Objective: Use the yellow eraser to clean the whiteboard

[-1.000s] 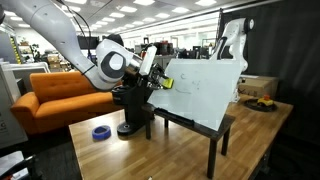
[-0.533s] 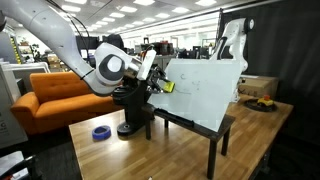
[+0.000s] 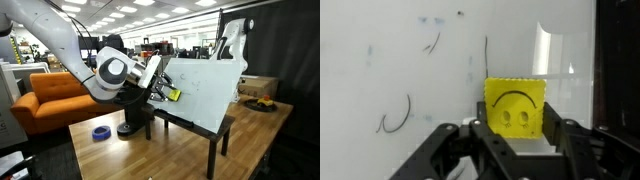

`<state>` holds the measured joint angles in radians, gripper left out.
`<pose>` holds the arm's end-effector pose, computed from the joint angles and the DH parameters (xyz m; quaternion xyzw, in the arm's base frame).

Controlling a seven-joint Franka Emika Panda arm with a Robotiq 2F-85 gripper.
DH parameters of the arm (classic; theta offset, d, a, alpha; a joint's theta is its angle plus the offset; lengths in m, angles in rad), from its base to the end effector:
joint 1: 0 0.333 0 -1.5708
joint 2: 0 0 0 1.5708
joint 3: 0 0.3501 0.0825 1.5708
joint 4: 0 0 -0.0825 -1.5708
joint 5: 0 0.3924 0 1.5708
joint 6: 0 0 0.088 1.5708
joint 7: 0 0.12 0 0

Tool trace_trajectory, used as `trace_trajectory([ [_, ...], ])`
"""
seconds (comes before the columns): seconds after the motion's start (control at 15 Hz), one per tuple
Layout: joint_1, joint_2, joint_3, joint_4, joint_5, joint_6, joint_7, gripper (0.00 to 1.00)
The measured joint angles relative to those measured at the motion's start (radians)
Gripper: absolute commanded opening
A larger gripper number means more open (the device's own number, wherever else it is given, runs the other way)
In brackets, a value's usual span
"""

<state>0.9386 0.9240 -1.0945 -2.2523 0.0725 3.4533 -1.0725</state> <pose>0.6102 -0.0500 0.2498 0.6848 0.5502 0.0996 0.4673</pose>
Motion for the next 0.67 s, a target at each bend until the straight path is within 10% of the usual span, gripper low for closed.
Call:
trace_trajectory([
  [0.67, -0.170, -0.014, -0.027, 0.089, -0.154, 0.000, 0.075, 0.29],
])
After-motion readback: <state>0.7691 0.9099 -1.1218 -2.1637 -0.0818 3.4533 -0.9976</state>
